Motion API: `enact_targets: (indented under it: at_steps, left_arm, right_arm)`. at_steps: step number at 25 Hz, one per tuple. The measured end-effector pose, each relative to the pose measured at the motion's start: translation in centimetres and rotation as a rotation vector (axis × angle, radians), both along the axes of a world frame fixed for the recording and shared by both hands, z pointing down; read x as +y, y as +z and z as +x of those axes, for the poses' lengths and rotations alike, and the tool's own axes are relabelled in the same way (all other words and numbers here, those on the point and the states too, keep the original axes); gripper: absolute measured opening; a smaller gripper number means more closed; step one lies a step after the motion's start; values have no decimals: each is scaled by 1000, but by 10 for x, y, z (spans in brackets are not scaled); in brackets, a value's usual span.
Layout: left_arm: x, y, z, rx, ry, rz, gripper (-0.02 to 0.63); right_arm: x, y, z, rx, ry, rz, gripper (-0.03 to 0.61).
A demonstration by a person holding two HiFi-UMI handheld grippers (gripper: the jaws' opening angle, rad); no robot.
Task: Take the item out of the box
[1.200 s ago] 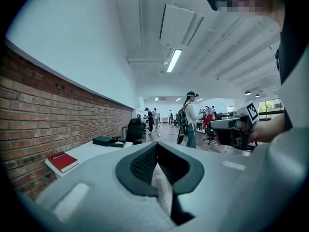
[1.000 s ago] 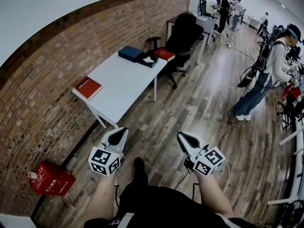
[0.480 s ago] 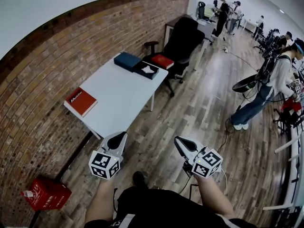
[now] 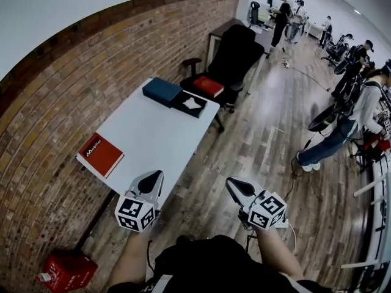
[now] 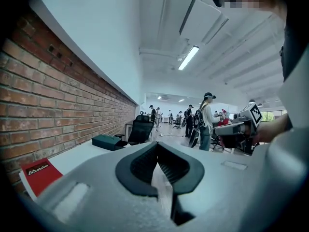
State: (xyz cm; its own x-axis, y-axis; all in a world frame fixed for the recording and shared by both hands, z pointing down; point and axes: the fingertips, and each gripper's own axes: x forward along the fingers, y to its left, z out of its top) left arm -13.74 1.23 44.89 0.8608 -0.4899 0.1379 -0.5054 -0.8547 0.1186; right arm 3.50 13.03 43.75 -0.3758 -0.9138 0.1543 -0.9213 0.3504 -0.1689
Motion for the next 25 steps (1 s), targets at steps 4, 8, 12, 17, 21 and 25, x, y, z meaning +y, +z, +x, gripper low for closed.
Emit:
enact_targets:
  at_steps: [4, 8, 12, 17, 21, 25]
  left_arm:
    - [-24, 1, 20, -21, 36, 5, 6]
    - [-56, 14, 45, -58, 53, -20, 6]
    - [-93, 27, 79, -88, 47, -38, 6]
    - [-164, 37, 145, -112, 1, -63, 6]
    - [-213, 45, 214, -138, -10, -96, 6]
    - [-257, 49, 269, -148, -33, -126, 6]
  right_arm:
    - [-23, 23, 16, -16, 6, -45, 0]
    - [-58, 40, 42, -48, 18, -74, 0]
    - [-106, 58, 72, -74, -11, -96, 0]
    - [-188, 65, 125, -66, -89, -103, 0]
    - [-247, 77, 176, -30, -160, -149, 0]
    - [-289, 89, 221, -29, -208, -199, 0]
